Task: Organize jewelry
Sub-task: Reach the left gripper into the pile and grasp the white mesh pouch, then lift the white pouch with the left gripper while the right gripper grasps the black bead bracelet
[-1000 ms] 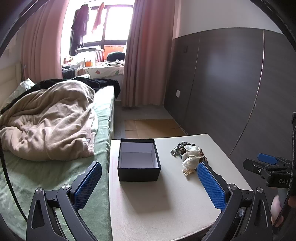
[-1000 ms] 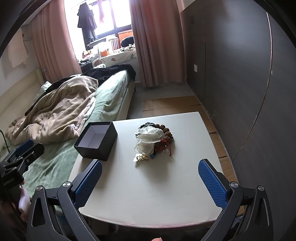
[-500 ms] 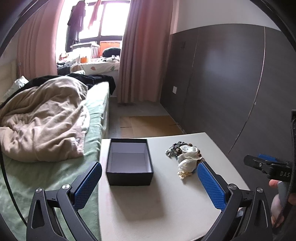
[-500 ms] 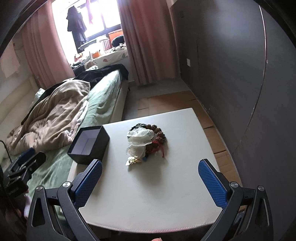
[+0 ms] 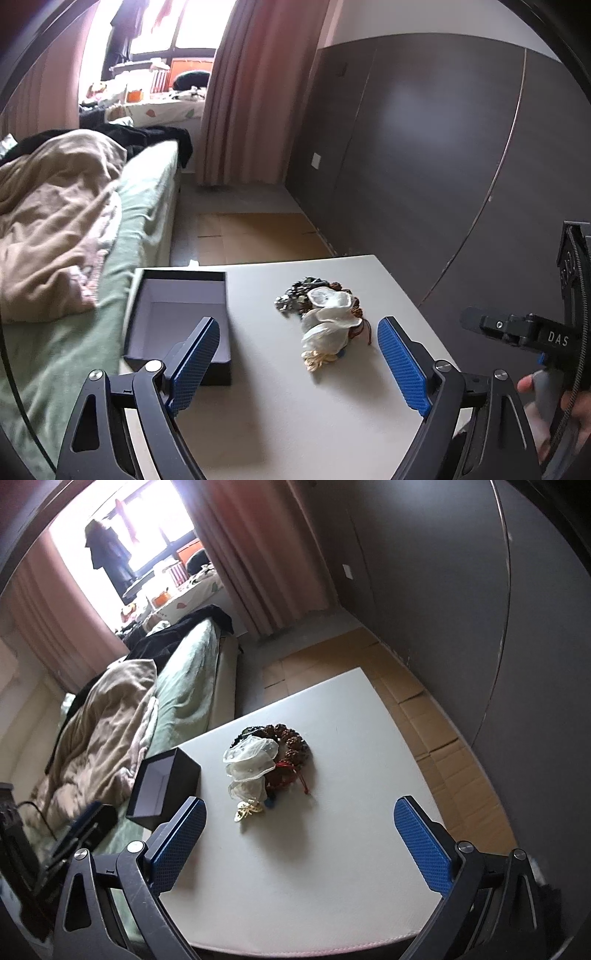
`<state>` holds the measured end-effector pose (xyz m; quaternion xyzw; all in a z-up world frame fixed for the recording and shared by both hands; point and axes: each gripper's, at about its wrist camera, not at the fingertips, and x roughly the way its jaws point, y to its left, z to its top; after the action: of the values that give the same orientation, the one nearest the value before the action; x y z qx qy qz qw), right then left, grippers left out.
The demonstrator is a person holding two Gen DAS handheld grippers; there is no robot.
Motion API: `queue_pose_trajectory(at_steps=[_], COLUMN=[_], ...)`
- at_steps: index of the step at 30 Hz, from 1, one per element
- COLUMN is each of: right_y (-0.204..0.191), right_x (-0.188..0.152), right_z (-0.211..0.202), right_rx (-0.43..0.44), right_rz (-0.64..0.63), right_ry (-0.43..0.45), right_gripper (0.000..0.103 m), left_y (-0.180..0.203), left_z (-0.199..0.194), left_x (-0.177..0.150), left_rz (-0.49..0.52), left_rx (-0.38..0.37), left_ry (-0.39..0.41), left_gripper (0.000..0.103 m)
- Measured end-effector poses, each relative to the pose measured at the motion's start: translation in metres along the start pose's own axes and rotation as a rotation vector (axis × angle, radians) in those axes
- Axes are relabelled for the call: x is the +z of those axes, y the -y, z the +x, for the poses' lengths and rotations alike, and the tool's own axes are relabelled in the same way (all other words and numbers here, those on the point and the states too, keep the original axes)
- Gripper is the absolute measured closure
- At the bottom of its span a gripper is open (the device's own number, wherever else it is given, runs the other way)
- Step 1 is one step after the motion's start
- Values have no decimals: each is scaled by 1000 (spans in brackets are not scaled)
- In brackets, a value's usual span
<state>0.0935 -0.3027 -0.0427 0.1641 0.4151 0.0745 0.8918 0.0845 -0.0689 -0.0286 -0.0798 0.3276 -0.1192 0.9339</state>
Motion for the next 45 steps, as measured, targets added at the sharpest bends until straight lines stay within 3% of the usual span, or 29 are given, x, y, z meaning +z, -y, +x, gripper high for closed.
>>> queue_pose_trajectory(at_steps=[9,25,29,31,33,34,36,45], right_y=[22,55,58,58,55,53,50,46], right_x=[13,39,45,46,45,45,44,39], right_z=[16,35,41,44,46,47,47,51], right_rx=[-50,-11,7,17,24,26,27,63], right_rz=[113,230,252,257,254,249,241,230], right_ry=[-26,-60,-67,-75,-80,-83,-88,-100], right_gripper=[1,0,0,0,0,0,0,0], left_y=[24,43,42,42,39,37,34,27], left_z=[49,129,139,144,148,148,144,109], left_x=[4,-5,-8,-9,-12,-13,-13,5], left_rz=[48,90,87,85,73,63,54,5], left_rx=[-10,32,31,32,32,25,41,-19], left_ry=[-68,-175,-198,-210,-224,-224,-209,-125], left_gripper=[19,21,31,46,74,76,99,100])
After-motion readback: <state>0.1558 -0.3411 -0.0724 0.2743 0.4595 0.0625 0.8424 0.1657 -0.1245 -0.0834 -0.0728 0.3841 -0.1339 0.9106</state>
